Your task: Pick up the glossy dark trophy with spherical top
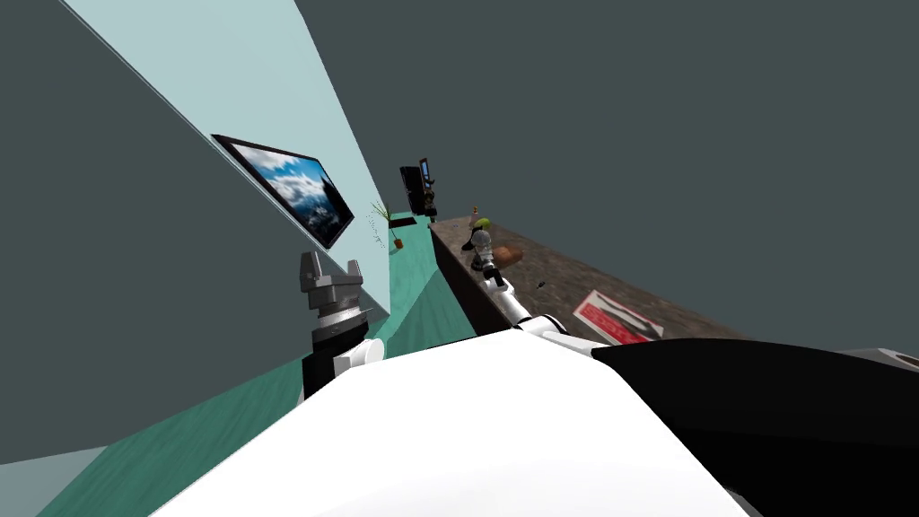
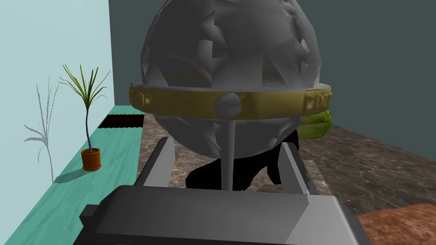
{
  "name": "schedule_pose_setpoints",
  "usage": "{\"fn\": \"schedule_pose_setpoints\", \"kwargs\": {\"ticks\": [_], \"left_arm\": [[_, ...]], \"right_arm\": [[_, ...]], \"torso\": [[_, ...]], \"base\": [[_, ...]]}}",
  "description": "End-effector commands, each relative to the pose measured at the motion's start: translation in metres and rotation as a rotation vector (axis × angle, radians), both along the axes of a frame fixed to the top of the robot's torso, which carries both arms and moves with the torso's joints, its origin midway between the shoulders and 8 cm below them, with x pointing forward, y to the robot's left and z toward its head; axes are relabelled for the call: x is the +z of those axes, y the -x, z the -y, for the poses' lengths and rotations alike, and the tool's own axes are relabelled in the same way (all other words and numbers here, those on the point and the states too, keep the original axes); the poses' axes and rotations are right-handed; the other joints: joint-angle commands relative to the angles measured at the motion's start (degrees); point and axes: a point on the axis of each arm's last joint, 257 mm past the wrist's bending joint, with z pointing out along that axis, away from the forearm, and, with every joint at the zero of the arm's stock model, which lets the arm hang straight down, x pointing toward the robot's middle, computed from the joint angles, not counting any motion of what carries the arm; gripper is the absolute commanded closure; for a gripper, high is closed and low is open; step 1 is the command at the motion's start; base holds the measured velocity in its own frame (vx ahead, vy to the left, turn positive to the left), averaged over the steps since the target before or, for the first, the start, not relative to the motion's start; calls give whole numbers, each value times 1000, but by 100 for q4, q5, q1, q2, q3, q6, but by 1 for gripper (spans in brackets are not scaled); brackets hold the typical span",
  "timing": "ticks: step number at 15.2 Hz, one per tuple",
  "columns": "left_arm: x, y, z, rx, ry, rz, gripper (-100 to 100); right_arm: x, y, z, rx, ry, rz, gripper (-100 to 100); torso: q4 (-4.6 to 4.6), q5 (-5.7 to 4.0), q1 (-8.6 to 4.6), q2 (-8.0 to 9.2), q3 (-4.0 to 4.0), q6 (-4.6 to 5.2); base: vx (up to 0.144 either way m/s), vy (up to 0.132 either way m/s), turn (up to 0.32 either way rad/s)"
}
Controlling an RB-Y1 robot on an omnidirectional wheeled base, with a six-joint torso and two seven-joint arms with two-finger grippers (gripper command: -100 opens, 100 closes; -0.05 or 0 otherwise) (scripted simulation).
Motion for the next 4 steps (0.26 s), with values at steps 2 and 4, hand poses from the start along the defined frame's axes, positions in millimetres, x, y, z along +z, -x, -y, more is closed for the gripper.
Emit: {"fn": "schedule_pose_setpoints", "kwargs": {"ticks": [2,4], "left_arm": [[0,0,0,0,0,0,0],[0,0,0,0,0,0,0]], "right_arm": [[-1,0,0,0,0,-2,100],[-2,0,0,0,0,-5,100]], "torso": [[3,1,1,4,4,0],[11,4,3,11,11,0]], "base": [[0,0,0],[0,0,0]]}}
